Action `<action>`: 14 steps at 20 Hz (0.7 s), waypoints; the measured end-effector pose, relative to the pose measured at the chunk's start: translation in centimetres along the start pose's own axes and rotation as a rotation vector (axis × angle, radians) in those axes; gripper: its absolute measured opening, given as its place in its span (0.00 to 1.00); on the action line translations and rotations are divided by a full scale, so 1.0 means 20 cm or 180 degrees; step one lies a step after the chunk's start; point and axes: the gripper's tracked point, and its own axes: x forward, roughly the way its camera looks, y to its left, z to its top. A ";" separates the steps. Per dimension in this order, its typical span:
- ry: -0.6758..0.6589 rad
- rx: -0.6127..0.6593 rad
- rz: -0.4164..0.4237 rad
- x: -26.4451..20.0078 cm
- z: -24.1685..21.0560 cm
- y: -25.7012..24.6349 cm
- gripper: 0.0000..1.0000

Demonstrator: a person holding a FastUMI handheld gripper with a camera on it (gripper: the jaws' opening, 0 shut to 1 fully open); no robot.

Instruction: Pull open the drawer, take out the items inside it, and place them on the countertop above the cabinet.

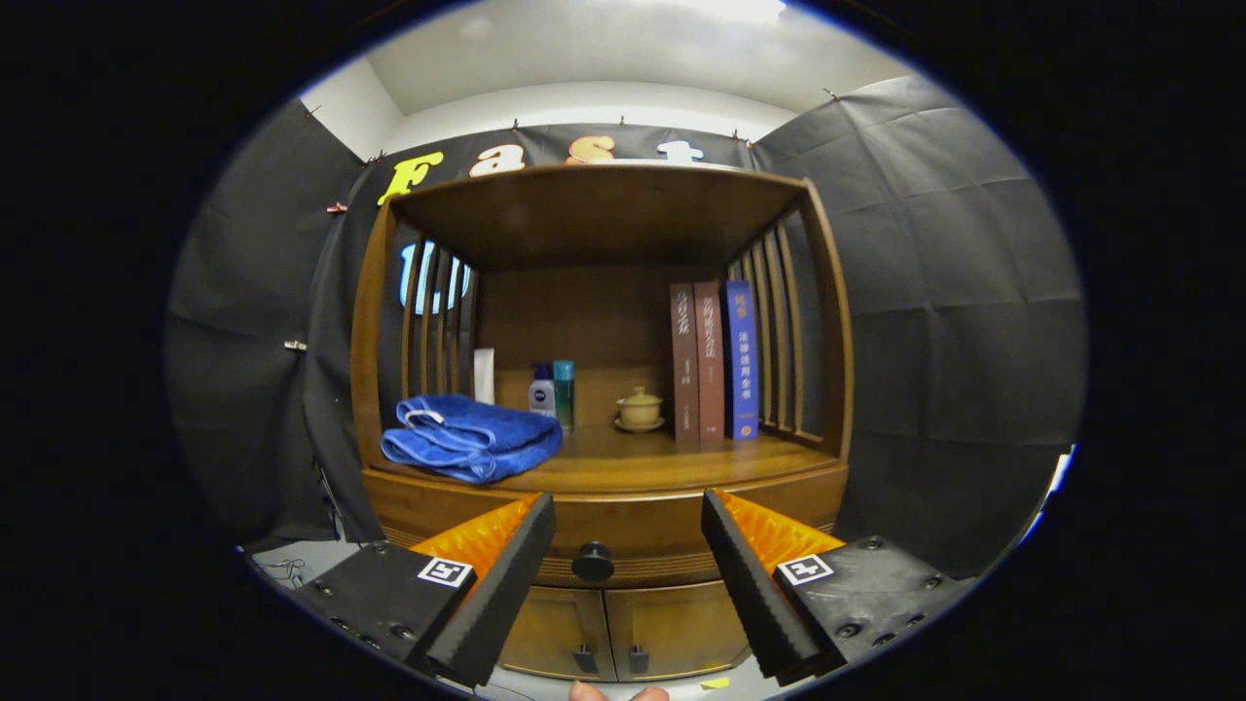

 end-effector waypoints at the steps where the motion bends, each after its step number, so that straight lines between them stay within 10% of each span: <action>1: 0.0059 0.0041 0.0031 0.05 -0.09 0.02 0.98; 11: 0.0527 -0.0116 0.0087 0.39 -0.57 0.10 0.91; 14: 0.0580 -0.0188 0.0065 0.44 -0.60 0.10 0.67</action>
